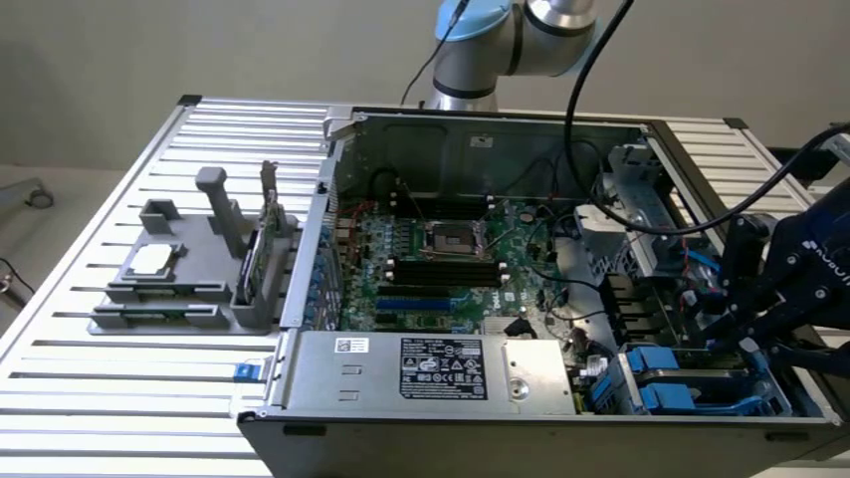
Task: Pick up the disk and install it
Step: 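Insert the first disk wire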
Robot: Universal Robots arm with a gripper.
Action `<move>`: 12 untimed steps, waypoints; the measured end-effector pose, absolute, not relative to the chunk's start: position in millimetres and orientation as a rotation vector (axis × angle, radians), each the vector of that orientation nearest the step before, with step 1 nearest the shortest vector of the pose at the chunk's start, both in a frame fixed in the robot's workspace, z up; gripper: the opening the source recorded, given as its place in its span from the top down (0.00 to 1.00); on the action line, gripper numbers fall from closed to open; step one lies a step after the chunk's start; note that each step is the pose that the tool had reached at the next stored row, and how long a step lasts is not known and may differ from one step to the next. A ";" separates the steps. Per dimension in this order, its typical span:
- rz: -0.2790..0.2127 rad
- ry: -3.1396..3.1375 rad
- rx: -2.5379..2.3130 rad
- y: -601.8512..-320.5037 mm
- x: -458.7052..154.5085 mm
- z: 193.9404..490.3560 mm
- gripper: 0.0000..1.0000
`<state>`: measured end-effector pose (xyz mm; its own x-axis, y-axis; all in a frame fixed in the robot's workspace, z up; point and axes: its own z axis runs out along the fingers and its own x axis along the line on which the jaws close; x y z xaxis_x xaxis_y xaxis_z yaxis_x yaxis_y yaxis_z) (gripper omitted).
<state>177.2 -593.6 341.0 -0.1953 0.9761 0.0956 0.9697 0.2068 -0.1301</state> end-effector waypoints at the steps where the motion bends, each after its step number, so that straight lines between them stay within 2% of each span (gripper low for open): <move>1: 0.066 -2.313 -1.886 -593.6 177.1 340.9 0.84; 12: 0.110 -2.272 -1.920 -593.6 177.0 340.9 0.84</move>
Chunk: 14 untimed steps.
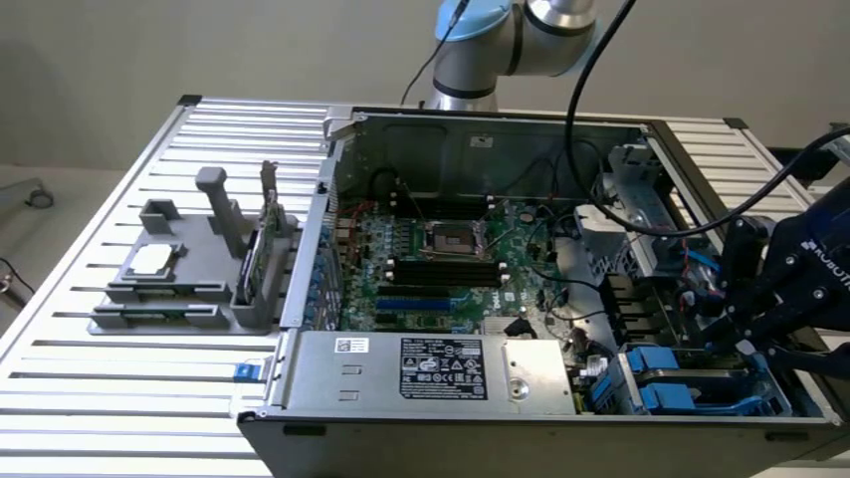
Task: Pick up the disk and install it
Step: 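Insert the first disk wire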
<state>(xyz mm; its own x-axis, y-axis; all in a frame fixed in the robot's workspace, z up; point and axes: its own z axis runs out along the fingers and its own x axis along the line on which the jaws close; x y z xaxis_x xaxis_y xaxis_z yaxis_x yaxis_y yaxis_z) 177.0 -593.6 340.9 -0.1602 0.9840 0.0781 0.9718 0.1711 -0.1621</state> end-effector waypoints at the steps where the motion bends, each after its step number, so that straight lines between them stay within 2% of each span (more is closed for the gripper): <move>1: 0.114 -2.267 -1.926 -593.6 177.0 341.0 0.84; 14: 0.159 -2.206 -2.029 -593.7 177.0 341.0 0.84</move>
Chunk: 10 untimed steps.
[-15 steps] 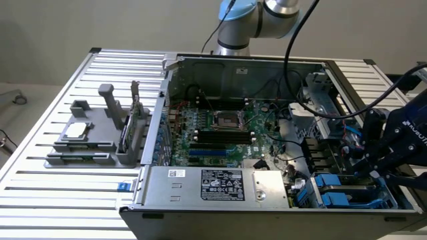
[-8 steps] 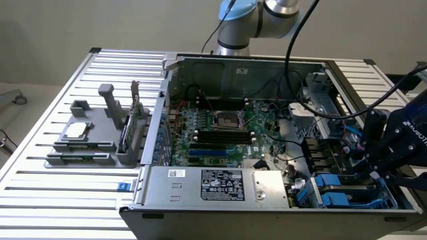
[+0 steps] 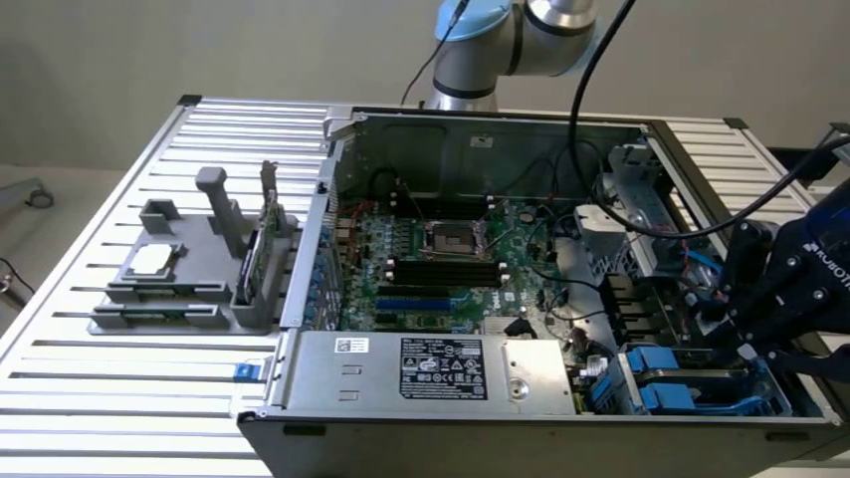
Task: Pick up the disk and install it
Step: 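Insert the first disk wire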
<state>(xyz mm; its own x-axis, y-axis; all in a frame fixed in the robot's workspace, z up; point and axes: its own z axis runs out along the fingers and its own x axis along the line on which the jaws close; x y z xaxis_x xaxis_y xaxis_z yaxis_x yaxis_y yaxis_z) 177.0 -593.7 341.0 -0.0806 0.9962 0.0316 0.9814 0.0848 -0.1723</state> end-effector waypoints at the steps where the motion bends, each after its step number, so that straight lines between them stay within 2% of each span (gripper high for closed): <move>1: 0.164 -2.204 -2.035 -593.7 177.0 341.0 0.84; 10: 0.189 -2.204 -2.054 -585.5 175.7 341.0 0.84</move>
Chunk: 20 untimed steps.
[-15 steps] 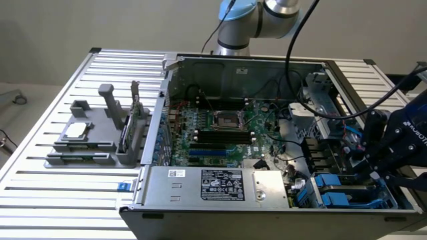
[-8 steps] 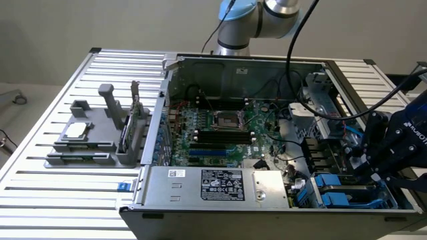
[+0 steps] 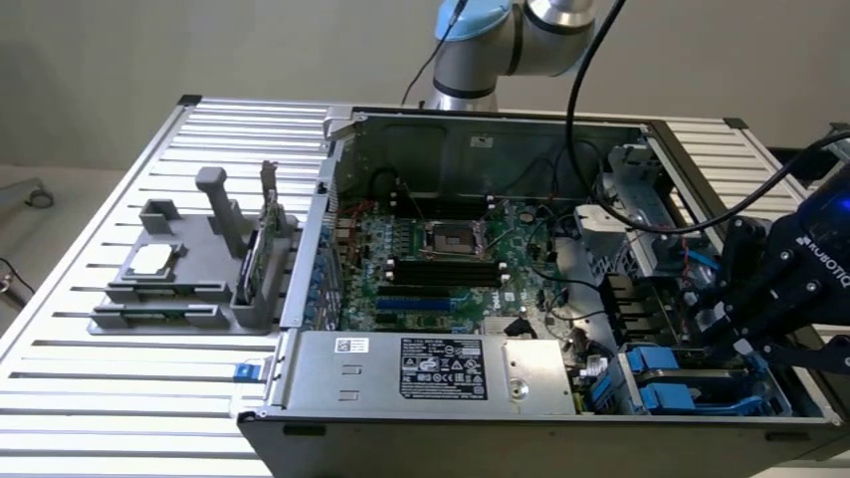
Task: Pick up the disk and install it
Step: 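Insert the first disk wire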
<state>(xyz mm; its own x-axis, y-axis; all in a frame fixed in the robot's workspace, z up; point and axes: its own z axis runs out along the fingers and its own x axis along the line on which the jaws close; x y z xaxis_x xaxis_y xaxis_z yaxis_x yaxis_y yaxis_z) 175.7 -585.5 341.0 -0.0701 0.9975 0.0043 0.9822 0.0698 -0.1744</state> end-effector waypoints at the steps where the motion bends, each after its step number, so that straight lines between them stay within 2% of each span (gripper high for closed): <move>1: 0.190 -2.205 -2.054 -584.7 175.6 341.0 0.84; 11: 0.216 -2.213 -2.066 -583.6 175.5 340.4 0.84; 20: 0.219 -2.213 -2.068 -581.0 175.5 338.2 0.84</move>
<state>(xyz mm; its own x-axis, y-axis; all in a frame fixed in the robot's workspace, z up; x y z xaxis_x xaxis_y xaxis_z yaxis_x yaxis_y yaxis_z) 175.5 -581.0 338.2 -0.0697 0.9973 -0.0212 0.9822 0.0649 -0.1761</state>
